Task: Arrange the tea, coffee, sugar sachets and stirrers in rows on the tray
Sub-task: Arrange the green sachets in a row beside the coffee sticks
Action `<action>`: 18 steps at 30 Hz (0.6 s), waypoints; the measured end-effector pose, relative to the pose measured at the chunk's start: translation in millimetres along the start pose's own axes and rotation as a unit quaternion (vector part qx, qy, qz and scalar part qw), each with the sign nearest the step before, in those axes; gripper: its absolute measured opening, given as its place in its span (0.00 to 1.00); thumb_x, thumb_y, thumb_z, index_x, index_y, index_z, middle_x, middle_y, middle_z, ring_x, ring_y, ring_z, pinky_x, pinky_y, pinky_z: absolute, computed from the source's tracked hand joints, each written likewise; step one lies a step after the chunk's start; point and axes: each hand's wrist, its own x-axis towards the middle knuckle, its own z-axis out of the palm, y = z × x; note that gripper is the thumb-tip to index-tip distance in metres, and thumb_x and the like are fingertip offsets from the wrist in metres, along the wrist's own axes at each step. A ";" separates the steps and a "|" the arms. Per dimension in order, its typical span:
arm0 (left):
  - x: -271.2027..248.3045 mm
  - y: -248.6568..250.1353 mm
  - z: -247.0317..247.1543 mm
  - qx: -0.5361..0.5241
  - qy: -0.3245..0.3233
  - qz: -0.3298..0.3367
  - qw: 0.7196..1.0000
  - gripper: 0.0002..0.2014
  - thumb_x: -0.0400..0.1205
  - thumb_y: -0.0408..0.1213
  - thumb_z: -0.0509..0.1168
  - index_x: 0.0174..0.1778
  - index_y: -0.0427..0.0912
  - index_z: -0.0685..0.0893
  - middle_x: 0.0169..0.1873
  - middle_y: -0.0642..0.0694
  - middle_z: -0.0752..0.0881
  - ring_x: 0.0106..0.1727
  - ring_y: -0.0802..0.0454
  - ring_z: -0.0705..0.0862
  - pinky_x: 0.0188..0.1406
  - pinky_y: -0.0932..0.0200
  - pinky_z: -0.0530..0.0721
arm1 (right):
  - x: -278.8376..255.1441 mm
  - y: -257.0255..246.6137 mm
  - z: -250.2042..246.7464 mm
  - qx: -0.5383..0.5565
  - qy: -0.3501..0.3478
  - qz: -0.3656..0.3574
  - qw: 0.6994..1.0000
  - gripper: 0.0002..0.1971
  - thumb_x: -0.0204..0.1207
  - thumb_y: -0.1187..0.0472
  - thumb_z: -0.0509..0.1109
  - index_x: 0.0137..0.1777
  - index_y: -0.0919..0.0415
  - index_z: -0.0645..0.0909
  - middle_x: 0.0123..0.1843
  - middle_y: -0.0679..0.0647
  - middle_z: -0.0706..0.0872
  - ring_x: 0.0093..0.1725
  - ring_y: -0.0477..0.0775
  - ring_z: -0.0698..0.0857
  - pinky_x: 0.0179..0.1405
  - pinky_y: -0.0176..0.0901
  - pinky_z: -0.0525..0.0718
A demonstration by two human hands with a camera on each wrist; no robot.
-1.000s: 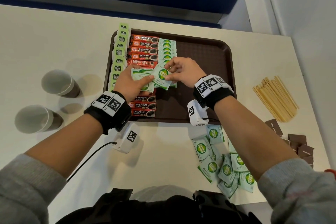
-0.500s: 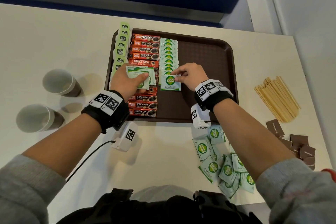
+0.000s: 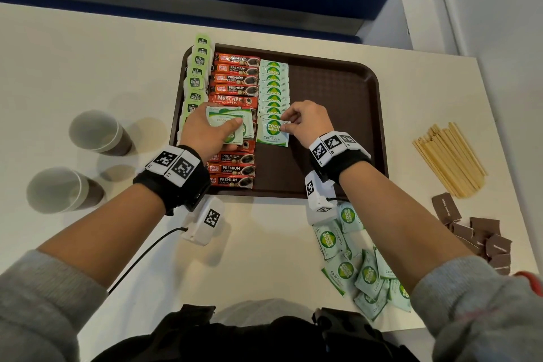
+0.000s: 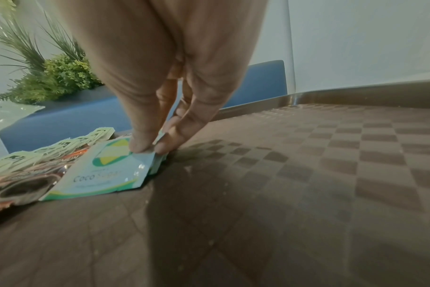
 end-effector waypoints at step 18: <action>1.9 -3.4 1.5 -0.003 -0.020 -0.005 1.000 0.16 0.78 0.34 0.72 0.59 0.42 0.77 0.53 0.44 0.87 0.49 0.49 0.88 0.28 0.62 0.88 | 2.0 0.4 -2.0 0.005 0.028 -0.024 0.999 0.07 0.69 0.63 0.79 0.46 0.60 0.85 0.46 0.52 0.81 0.40 0.45 0.80 0.46 0.34 0.80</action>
